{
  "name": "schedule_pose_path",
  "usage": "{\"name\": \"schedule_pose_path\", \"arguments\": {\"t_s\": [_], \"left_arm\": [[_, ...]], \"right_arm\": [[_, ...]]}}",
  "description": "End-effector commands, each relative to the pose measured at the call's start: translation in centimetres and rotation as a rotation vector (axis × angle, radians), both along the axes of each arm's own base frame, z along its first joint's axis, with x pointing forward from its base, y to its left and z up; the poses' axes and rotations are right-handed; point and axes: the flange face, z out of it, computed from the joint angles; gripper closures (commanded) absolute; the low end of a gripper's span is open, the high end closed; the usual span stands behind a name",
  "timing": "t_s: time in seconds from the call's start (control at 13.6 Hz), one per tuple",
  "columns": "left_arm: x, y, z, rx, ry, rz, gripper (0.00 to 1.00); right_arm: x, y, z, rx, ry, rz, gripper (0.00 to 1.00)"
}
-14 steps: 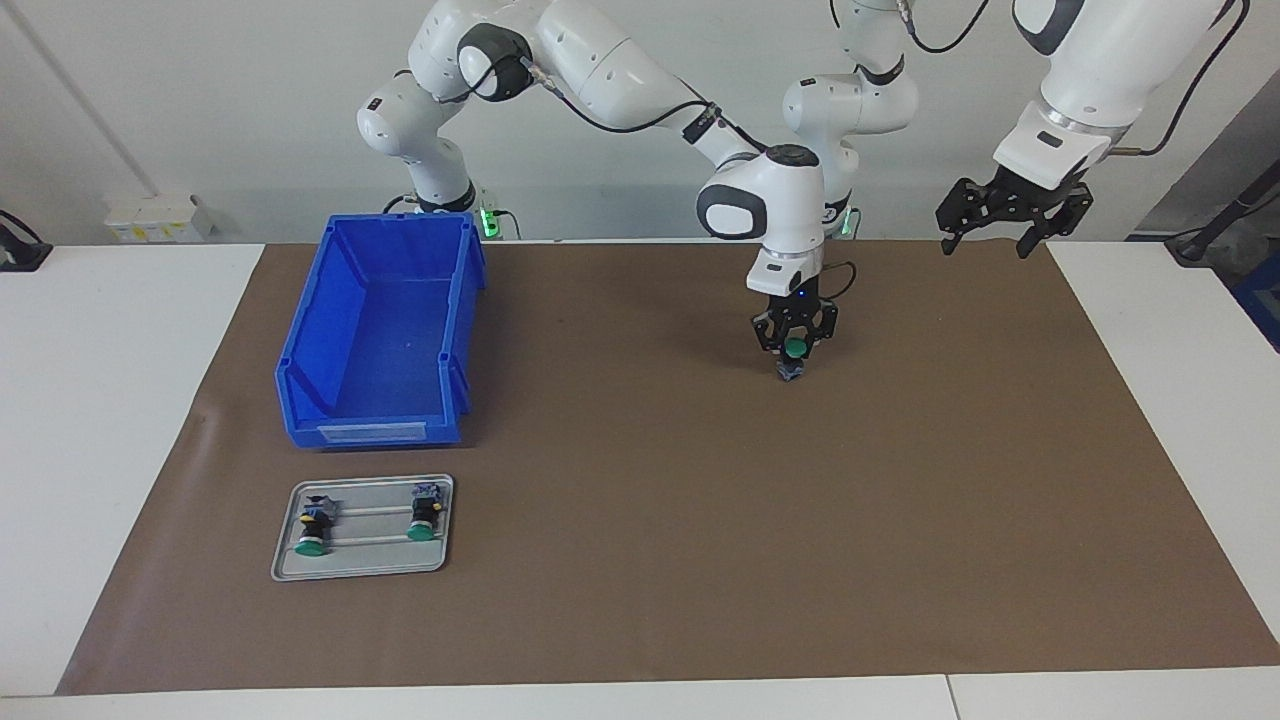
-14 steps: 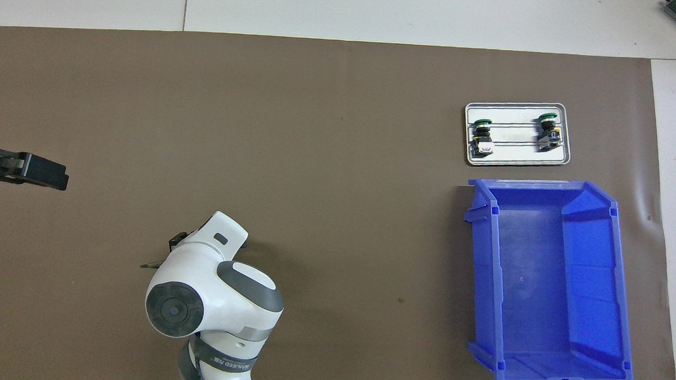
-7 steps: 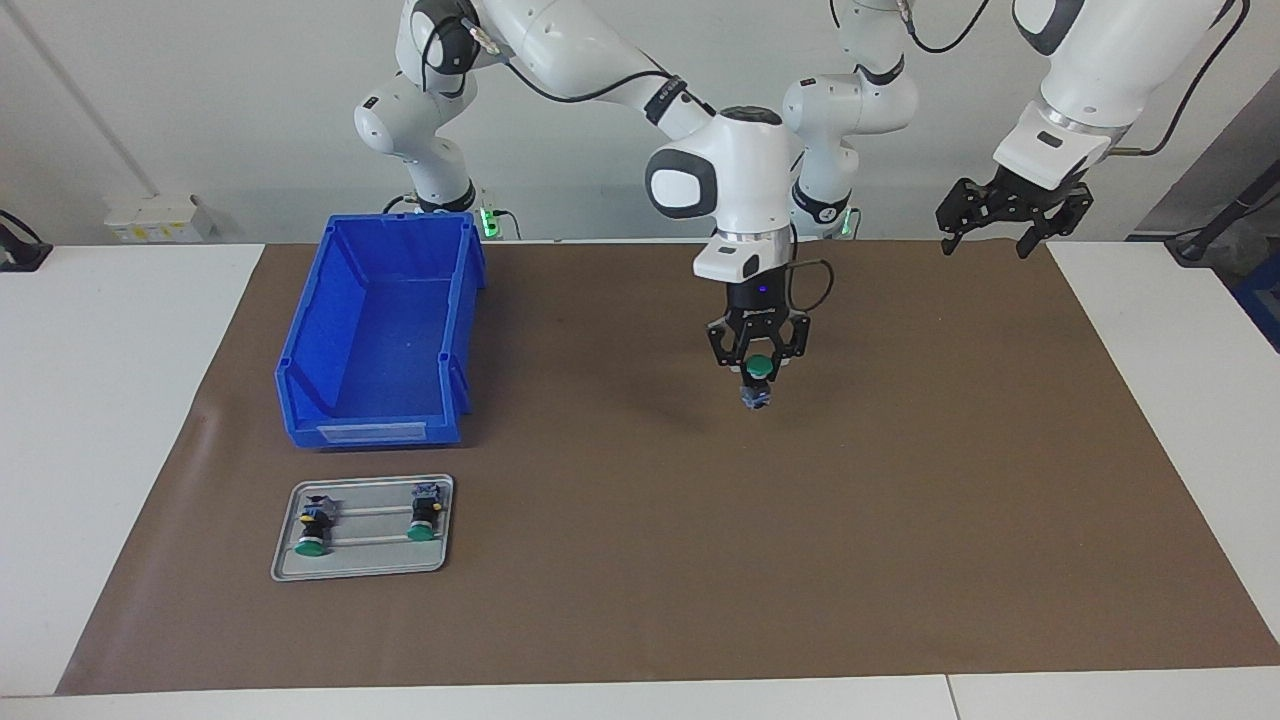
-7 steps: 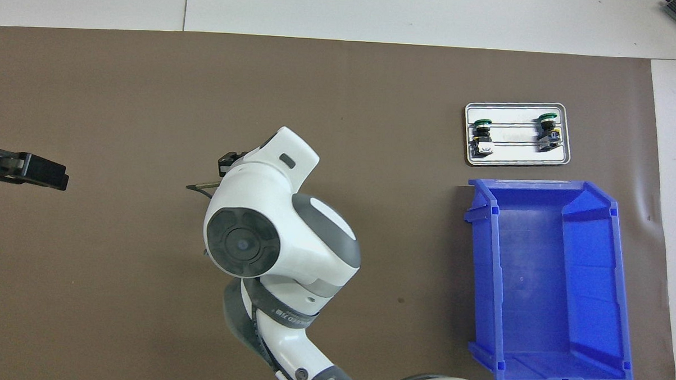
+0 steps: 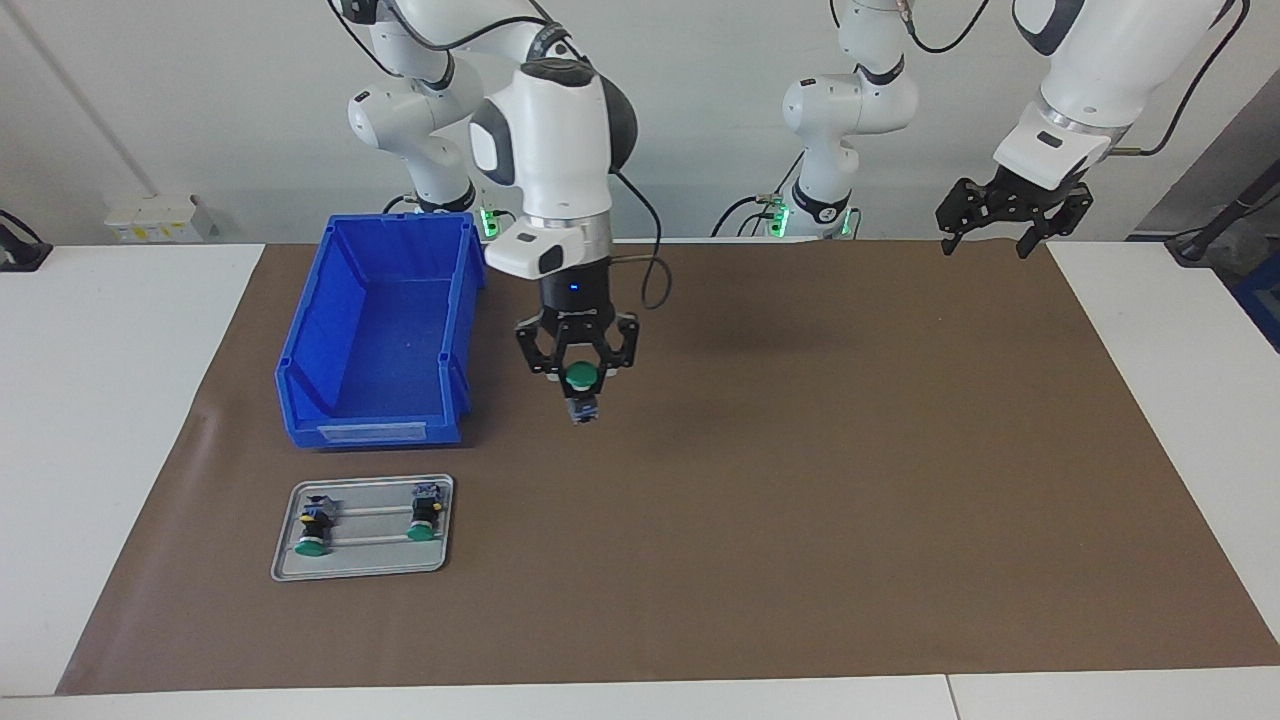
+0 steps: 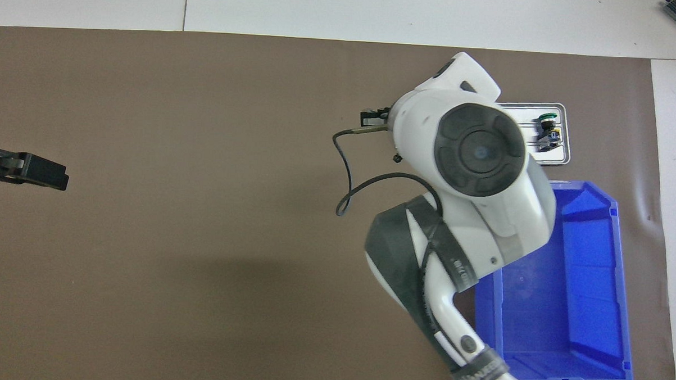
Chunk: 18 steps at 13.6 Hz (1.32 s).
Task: Place and press button with both arms
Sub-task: 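Carry the green button with the right gripper over the blue bin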
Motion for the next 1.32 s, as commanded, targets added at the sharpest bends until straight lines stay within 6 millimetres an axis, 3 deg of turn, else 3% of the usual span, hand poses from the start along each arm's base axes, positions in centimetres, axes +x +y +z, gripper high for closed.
{"name": "schedule_pose_path", "arguments": {"t_s": [0.0,0.15,0.29,0.44,0.66,0.88,1.25], "left_arm": [[-0.4,0.1,0.0,0.018,-0.003,0.008,0.00],[-0.4,0.1,0.0,0.018,-0.003,0.006,0.00],[-0.4,0.1,0.0,0.018,-0.005,0.006,0.00],[-0.4,0.1,0.0,0.018,-0.003,0.006,0.00],[-0.4,0.1,0.0,0.018,-0.003,0.006,0.00],[-0.4,0.1,0.0,0.018,-0.003,0.006,0.00],[-0.4,0.1,0.0,0.018,-0.003,0.006,0.00]], "right_arm": [[-2.1,-9.0,0.6,-0.017,0.102,0.054,1.00],[-2.6,-15.2,-0.4,-0.060,0.159,0.090,1.00],[-3.8,-21.8,-3.0,-0.069,0.194,0.117,1.00],[-6.6,-25.8,-6.2,-0.042,0.185,0.102,1.00],[-10.2,-27.0,-11.3,-0.022,0.145,0.064,1.00],[-10.5,-26.1,-12.6,0.001,0.150,0.004,1.00],[-13.5,-25.9,-18.3,0.005,0.107,0.004,1.00]]}}
